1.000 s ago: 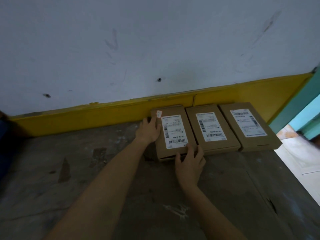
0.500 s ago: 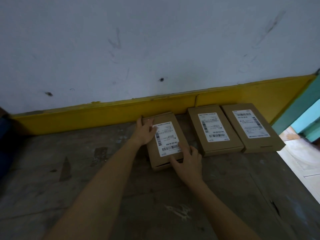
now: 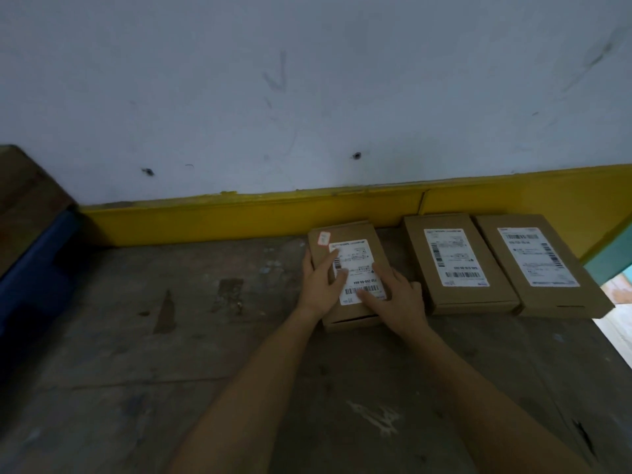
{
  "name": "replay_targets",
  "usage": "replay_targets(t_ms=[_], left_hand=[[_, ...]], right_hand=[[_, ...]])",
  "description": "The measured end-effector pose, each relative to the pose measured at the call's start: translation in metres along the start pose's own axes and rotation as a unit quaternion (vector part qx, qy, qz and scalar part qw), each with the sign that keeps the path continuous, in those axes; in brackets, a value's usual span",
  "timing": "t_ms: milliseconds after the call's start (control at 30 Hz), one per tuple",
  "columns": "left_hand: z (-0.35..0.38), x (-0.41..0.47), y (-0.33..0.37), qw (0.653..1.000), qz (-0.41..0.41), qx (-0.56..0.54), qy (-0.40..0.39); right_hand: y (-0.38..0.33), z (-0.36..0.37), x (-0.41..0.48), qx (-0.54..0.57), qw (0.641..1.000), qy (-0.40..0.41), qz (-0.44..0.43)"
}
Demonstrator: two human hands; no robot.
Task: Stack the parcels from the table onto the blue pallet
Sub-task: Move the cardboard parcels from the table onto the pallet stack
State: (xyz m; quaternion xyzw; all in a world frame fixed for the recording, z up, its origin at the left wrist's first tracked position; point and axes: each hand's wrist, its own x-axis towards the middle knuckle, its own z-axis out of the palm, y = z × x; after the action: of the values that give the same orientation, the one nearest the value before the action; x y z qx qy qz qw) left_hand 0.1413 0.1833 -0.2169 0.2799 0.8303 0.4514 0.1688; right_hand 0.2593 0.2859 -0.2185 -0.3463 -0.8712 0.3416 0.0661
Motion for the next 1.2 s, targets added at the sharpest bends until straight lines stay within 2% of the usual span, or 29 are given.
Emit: replay_targets(t_ms=[367, 800, 967, 1200], left_hand=[[-0.065, -0.021, 0.014, 1.000, -0.004, 0.012, 0.019], [-0.317, -0.117, 0.062, 0.986, 0.001, 0.080, 0.148], [-0.415, -0.175, 0.043, 0.978, 0.009, 0.138, 0.158], [-0.520, -0.242, -0.013, 0.977, 0.011, 0.144, 0.159]], right_hand=[[-0.063, 0.013, -0.033, 0.069, 0.997, 0.024, 0.004], [-0.300, 0.011, -0.124, 0.141, 0.981, 0.022, -0.133], [-0.381, 0.052, -0.182, 0.181, 0.969, 0.010, -0.166], [-0.468, 0.124, -0.252, 0.203, 0.964, 0.000, -0.169]])
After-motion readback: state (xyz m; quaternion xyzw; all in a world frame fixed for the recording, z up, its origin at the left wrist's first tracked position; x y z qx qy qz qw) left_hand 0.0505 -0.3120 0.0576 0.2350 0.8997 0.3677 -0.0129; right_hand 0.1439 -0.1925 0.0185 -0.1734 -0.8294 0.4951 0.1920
